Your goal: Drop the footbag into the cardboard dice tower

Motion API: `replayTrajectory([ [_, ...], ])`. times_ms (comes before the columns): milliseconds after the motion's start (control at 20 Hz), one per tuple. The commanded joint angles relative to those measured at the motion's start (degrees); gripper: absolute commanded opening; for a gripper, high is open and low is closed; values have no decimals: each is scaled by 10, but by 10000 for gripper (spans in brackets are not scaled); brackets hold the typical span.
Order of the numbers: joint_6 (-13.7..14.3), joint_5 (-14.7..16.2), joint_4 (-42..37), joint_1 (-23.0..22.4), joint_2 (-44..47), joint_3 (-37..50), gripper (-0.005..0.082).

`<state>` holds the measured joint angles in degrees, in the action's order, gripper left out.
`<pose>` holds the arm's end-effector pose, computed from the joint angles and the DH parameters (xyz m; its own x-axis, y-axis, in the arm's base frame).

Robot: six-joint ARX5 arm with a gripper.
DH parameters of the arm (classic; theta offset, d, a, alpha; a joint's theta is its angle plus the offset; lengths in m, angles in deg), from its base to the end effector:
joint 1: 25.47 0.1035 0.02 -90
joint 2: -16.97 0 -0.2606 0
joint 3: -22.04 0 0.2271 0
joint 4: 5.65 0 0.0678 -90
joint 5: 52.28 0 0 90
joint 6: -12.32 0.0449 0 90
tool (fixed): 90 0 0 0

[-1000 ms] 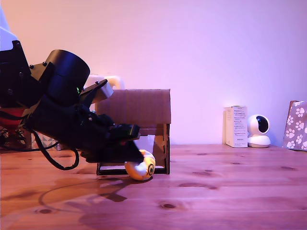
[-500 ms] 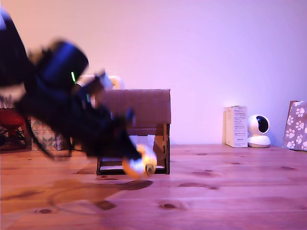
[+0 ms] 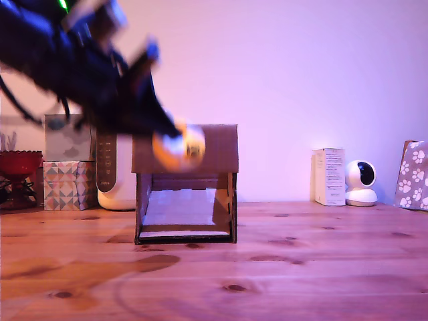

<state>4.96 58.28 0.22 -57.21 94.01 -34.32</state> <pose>0.2233 -0.1566 0.2282 0.5276 -0.7393 -0.4185 0.7048 0.6559 -0.2703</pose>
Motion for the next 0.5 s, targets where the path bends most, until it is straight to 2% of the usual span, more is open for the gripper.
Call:
replayTrajectory([
  [0,6,0,-11,-1,-33,2,3],
  [100,19,-14,-31,0,-67,2,3],
  [250,47,-70,-92,4,-89,2,3],
  [450,56,-105,-180,5,-82,0,5],
])
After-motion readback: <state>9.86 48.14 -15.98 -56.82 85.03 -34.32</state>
